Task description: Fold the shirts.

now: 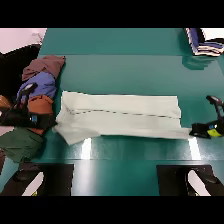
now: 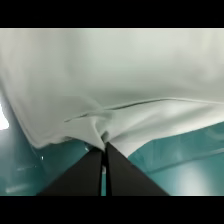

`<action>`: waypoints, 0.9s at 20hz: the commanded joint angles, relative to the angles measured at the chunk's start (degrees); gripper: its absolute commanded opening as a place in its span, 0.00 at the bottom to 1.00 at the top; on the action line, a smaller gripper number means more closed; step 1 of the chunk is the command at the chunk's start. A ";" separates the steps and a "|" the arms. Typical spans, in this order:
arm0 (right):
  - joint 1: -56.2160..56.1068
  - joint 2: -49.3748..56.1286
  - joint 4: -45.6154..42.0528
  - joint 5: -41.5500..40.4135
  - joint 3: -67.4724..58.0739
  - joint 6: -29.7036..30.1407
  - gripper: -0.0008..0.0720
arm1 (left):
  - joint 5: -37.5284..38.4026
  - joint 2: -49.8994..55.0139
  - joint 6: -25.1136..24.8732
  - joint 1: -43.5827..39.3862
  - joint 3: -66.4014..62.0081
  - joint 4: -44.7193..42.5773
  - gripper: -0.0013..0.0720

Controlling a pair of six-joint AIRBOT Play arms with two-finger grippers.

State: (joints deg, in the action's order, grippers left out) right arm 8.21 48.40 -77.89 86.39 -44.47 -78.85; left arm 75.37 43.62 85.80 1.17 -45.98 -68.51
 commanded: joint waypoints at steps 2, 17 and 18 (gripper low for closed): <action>-5.01 14.19 0.35 -6.40 -12.31 -2.19 0.03 | -14.60 15.91 -4.87 0.04 -8.83 0.39 0.05; 0.26 37.70 15.32 -6.64 -31.10 3.32 0.53 | -12.11 36.68 -10.27 0.07 -25.70 4.20 0.75; 2.45 36.28 15.39 -6.93 -28.41 3.52 0.54 | -9.33 36.68 -10.43 0.04 -26.73 4.31 0.53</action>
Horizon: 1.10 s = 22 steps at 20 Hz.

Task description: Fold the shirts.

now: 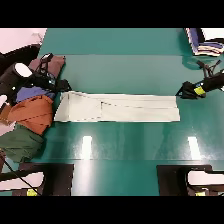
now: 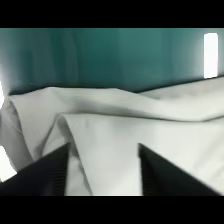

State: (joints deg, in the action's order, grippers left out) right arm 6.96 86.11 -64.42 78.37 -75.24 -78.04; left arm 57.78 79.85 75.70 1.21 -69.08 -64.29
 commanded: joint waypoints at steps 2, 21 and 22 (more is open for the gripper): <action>8.46 -3.19 2.10 0.22 7.91 2.78 0.68 | 9.68 0.48 -0.37 -0.02 -3.82 1.46 0.06; -1.11 -3.34 18.45 1.86 -1.33 6.01 0.03 | -6.80 14.91 9.84 -25.46 -8.20 9.70 0.05; -2.62 -5.09 18.45 1.75 -3.63 4.90 0.03 | -5.99 17.46 9.84 -27.12 -10.82 9.90 0.05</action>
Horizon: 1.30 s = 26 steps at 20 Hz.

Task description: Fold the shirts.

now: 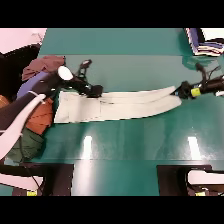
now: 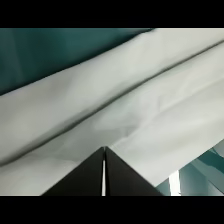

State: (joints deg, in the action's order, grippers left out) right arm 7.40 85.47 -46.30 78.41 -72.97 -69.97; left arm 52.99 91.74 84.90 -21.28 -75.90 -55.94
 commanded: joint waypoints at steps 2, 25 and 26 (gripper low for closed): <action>-6.75 -6.43 0.46 1.90 -10.69 -5.60 0.03 | -0.48 9.51 0.63 -7.50 -8.72 1.62 0.05; -51.19 6.27 9.84 -24.85 -24.15 -5.92 0.09 | 5.40 -13.64 4.61 18.75 -14.16 -15.04 0.05; -54.10 10.12 9.60 -26.08 -27.93 -3.30 0.28 | 5.64 -15.98 4.61 21.18 -14.16 -15.96 0.05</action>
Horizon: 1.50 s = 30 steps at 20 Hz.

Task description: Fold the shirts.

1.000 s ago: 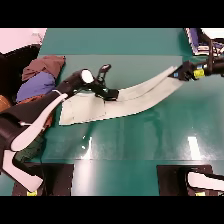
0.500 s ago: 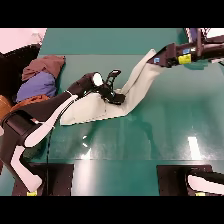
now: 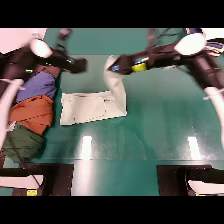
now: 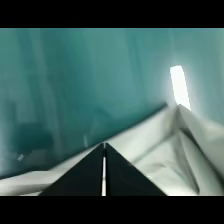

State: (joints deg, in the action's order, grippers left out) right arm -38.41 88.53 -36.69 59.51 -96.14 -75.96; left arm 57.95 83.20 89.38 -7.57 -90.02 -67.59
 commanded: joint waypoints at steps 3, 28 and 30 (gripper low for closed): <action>-12.87 15.41 -5.27 -4.44 -13.94 5.57 0.89 | 3.26 -12.39 0.11 13.64 -0.04 -4.68 0.05; 6.60 22.58 7.10 0.28 10.99 3.15 0.55 | 9.25 -13.44 -2.84 16.31 0.35 -3.06 0.05; 5.46 23.87 6.45 0.63 7.61 3.19 0.12 | 9.14 -13.44 -2.84 15.80 0.35 -2.40 0.05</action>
State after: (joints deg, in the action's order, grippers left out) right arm -30.44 109.08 -31.46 59.13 -82.91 -73.19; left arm 67.22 69.80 86.54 8.67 -89.69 -70.72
